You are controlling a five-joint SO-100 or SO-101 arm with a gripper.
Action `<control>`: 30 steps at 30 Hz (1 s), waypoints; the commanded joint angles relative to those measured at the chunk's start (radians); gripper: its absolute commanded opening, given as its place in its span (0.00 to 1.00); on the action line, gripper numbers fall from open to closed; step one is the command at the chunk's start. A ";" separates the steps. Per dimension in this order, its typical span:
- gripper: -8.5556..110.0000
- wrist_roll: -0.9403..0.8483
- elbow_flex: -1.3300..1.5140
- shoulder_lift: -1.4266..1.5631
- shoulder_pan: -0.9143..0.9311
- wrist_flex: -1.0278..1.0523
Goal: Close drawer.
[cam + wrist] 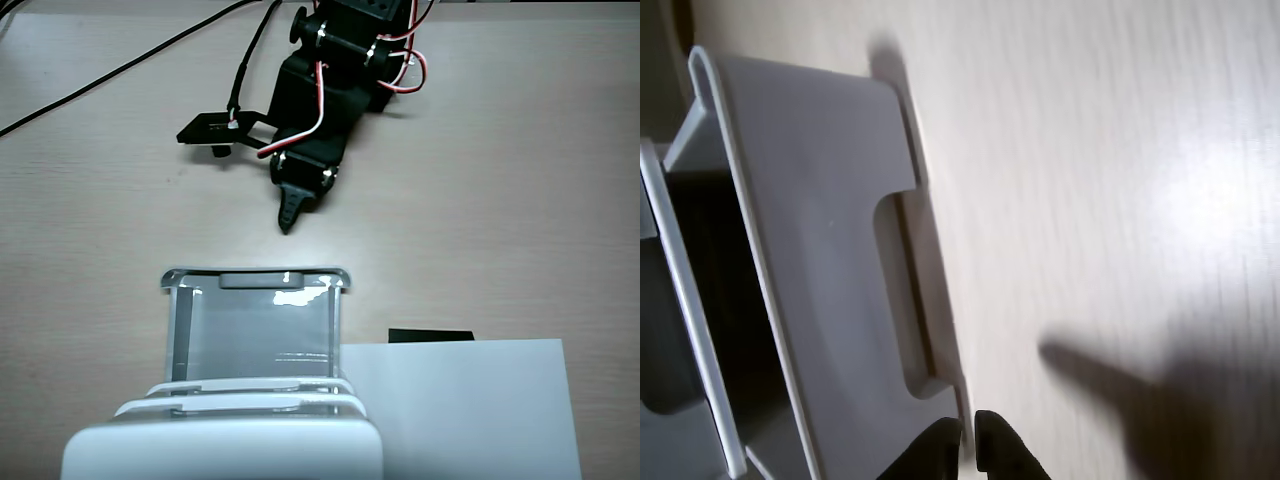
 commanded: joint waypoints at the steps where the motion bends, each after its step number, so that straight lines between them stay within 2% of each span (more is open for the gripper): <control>1: 0.07 -0.017 0.051 0.005 -0.008 -0.020; 7: 0.07 0.032 0.060 0.006 0.025 -0.181; 11: 0.07 -0.017 0.011 -0.002 -0.066 -0.104; 13: 0.07 -0.066 0.000 -0.012 -0.078 -0.083; 16: 0.07 -0.236 -0.041 -0.084 -0.063 -0.034; 22: 0.07 -0.459 -0.199 -0.423 0.049 -0.055; 26: 0.07 -0.624 -0.526 -0.902 0.101 0.020; 28: 0.07 -0.575 -0.661 -1.069 0.104 0.029; 30: 0.07 -0.568 -0.693 -1.100 0.101 0.008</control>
